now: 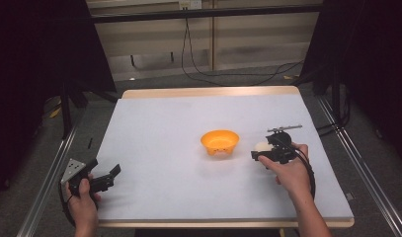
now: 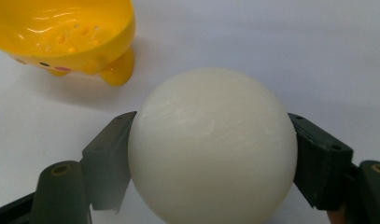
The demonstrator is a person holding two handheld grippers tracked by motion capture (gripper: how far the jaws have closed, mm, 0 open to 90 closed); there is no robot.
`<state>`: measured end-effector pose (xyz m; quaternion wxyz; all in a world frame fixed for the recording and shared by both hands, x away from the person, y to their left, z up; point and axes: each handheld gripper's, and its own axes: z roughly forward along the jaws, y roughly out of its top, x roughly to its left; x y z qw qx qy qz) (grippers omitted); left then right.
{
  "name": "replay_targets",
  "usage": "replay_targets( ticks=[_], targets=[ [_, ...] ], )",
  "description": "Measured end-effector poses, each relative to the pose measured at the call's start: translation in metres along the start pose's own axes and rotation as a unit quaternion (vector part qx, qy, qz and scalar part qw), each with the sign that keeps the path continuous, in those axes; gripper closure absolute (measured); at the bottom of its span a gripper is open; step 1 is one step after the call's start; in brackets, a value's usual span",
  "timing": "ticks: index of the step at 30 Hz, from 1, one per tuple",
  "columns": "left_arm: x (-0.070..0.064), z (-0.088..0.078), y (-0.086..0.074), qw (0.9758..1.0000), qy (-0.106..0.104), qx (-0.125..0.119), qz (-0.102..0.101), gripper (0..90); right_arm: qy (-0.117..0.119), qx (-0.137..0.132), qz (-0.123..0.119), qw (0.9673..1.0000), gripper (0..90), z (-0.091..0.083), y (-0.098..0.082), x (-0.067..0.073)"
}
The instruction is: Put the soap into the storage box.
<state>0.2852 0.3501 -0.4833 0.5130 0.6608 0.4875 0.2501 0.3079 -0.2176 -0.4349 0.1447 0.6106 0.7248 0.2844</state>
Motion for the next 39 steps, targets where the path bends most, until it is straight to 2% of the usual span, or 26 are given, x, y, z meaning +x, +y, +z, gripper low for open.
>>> replay_targets(
  ticks=[22,39],
  targets=[
    [0.0,0.0,0.0,1.0,0.0,0.0,-0.002,1.1,0.017,-0.001,-0.006,0.9998,23.7,0.002,0.016,0.017],
    [0.0,0.0,0.0,1.0,0.002,0.0,0.0,1.1,0.02,0.0,-0.013,0.9997,23.7,0.004,0.029,0.029]
  ],
)
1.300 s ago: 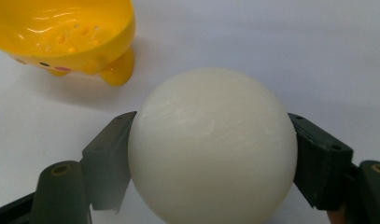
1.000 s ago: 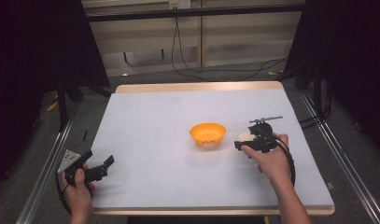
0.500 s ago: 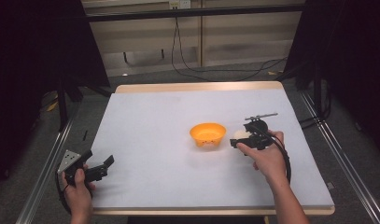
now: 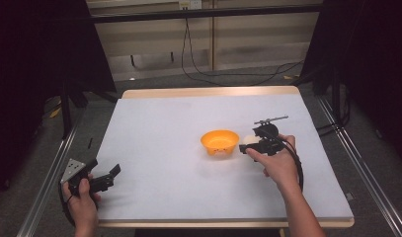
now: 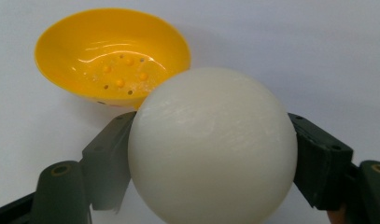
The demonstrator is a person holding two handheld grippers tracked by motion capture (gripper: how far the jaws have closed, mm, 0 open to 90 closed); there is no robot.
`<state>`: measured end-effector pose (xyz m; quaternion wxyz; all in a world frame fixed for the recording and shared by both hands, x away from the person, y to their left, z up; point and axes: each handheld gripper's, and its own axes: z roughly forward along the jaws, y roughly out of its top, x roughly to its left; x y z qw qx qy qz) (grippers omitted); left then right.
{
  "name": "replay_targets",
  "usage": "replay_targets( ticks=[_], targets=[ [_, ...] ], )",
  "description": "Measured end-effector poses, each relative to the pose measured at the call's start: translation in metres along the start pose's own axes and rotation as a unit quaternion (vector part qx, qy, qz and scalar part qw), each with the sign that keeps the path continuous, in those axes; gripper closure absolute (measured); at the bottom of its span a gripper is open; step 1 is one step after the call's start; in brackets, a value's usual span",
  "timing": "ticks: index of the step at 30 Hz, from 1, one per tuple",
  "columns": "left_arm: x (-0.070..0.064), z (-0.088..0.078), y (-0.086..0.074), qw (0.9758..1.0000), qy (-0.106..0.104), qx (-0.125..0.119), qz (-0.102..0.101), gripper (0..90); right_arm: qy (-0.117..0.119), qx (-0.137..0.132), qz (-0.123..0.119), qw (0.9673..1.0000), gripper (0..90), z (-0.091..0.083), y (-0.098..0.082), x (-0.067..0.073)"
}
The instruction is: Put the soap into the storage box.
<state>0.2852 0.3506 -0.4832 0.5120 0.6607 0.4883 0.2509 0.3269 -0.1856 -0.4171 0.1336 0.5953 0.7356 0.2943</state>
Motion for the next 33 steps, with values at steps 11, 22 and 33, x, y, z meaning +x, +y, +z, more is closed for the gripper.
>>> replay_targets(
  ticks=[11,22,33],
  targets=[
    [0.0,0.0,0.0,1.0,-0.001,0.0,-0.002,1.2,0.006,-0.002,-0.006,1.0,23.7,0.003,0.007,0.01],
    [0.0,0.0,0.0,1.0,0.0,0.001,-0.001,1.2,0.009,-0.002,-0.01,0.9999,23.7,0.005,0.012,0.017],
    [-0.001,0.001,0.0,1.0,-0.001,0.0,-0.003,1.3,0.013,-0.003,-0.014,0.9998,23.6,0.007,0.02,0.025]
  ],
)
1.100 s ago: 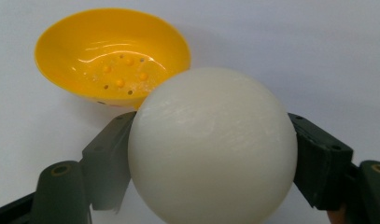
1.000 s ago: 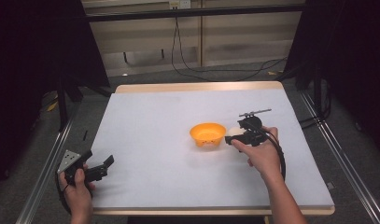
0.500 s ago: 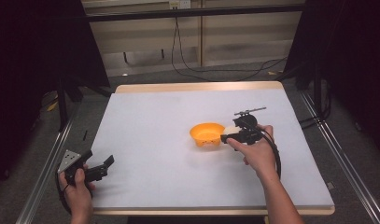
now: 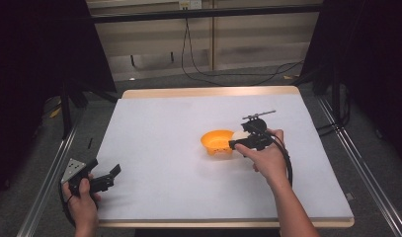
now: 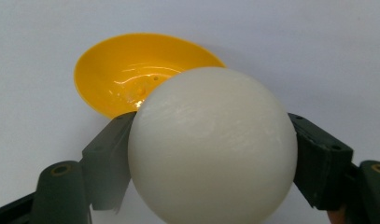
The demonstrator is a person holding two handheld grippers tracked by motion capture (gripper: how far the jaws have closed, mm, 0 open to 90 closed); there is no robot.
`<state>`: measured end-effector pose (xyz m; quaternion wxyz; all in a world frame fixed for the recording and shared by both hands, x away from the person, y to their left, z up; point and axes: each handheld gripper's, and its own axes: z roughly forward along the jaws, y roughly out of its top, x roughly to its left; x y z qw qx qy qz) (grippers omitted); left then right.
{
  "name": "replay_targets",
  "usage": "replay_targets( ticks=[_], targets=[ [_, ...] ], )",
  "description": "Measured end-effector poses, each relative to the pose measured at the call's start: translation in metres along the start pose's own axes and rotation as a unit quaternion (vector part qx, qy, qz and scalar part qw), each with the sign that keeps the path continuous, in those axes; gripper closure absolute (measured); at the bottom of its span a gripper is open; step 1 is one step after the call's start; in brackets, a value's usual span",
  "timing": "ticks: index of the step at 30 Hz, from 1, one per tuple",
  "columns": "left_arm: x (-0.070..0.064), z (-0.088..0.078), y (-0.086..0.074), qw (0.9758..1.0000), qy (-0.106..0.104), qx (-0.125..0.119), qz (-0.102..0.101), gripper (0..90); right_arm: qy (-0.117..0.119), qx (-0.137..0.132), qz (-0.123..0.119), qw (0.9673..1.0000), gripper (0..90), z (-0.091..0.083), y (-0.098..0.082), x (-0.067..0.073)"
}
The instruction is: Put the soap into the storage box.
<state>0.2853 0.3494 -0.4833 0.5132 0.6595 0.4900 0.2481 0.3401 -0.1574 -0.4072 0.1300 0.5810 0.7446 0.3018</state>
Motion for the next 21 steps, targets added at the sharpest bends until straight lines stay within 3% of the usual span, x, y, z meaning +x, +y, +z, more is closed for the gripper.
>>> replay_targets(
  ticks=[21],
  targets=[
    [0.0,0.0,0.0,1.0,0.0,0.0,0.001,1.3,0.009,0.002,-0.011,0.9999,23.6,0.008,0.016,0.017]
  ],
)
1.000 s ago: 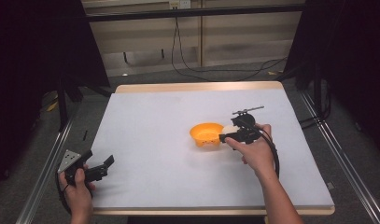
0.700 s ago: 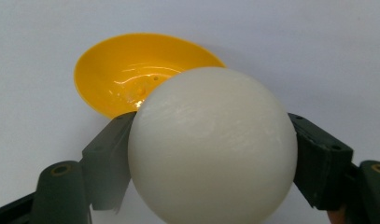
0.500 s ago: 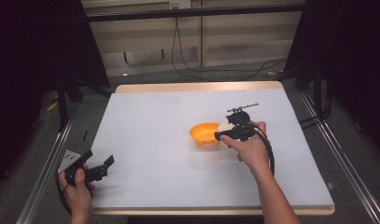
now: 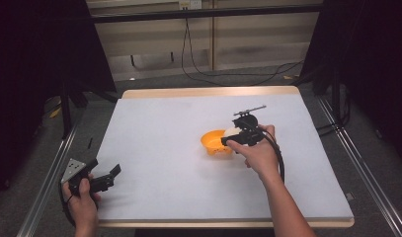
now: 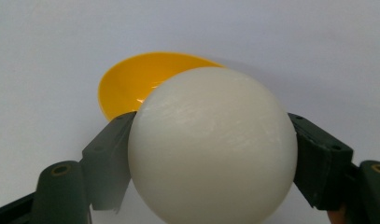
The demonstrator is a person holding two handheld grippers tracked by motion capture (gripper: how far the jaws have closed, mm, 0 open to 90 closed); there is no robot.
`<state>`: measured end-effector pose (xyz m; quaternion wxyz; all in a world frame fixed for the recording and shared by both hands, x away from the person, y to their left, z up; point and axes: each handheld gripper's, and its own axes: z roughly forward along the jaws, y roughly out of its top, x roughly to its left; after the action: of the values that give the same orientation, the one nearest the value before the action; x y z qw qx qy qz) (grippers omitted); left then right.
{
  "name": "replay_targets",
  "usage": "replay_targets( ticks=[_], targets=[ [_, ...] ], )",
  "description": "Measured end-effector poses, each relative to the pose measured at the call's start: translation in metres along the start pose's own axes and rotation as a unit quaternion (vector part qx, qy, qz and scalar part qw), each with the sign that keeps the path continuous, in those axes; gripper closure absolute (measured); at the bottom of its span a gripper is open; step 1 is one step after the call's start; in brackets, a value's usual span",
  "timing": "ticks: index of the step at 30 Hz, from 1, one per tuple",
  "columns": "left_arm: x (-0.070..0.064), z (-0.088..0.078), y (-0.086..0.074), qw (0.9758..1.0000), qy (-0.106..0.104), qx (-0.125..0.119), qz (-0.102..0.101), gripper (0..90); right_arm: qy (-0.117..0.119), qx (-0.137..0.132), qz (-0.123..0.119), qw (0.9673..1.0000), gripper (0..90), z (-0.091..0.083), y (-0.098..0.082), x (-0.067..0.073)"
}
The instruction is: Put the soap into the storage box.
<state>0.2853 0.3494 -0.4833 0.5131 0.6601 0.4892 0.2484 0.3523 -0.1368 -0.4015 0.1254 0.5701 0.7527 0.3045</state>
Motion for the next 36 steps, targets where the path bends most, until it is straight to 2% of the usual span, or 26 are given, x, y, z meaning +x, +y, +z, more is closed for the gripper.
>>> replay_targets(
  ticks=[23,28,36],
  targets=[
    [0.0,0.0,0.0,1.0,-0.002,0.0,0.0,1.4,0.005,0.008,-0.009,0.9999,23.6,0.018,0.008,0.016],
    [0.0,0.0,0.0,0.9999,0.0,0.004,0.01,1.4,0.008,0.009,-0.011,0.9999,23.6,0.021,0.012,0.02],
    [0.0,0.0,0.0,1.0,-0.003,0.002,0.003,1.4,0.007,0.016,-0.012,0.9998,23.6,0.029,0.017,0.026]
  ],
)
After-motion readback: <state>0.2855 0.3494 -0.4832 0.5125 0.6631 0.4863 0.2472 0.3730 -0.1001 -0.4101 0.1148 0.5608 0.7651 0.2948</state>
